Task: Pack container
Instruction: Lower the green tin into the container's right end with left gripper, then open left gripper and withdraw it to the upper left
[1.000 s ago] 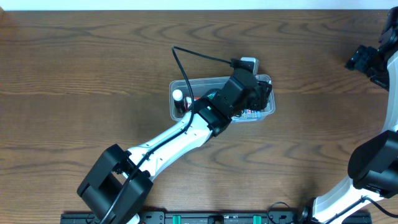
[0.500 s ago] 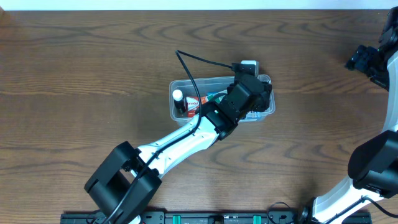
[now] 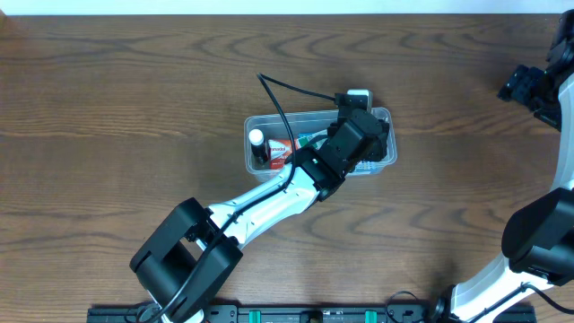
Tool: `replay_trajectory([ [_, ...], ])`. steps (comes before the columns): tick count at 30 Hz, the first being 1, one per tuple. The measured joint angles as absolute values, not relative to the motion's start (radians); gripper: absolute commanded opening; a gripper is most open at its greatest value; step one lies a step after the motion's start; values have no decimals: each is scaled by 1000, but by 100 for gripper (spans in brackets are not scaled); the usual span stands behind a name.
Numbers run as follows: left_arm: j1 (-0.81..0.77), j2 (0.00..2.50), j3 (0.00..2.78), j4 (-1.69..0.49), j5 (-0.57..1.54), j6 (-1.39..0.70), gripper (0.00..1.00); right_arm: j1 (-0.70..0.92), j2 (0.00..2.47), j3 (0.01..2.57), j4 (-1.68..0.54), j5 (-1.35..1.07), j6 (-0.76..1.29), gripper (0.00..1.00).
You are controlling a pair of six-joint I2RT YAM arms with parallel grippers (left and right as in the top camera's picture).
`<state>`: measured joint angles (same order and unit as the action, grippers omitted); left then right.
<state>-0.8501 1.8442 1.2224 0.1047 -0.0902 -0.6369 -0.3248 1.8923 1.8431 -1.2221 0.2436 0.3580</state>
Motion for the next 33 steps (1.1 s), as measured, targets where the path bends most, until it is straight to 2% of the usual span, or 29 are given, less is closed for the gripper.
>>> replay_trajectory([
  [2,-850,1844,1222,106,-90,-636,70,-325,1892,1843,-1222,244,358,99],
  [6,-850,1844,1222,107,-91,-643,83,-325,1892,1843,-1222,244,358,99],
  [9,-850,1844,1222,113,-85,-654,85,-325,1892,1843,-1222,244,358,99],
  [14,-850,1844,1222,117,-78,-653,82,-325,1892,1843,-1222,244,358,99],
  [19,-850,1844,1222,116,-76,-622,67,-325,1892,1843,-1222,244,358,99],
  [23,-849,1844,1222,107,-75,-576,60,-325,1892,1843,-1222,244,358,99],
  [29,-803,1815,1222,-7,-83,-522,59,-325,1892,1843,-1222,244,358,99],
  [33,-706,1713,1222,-136,-93,-514,61,-325,1892,1843,-1222,244,358,99],
])
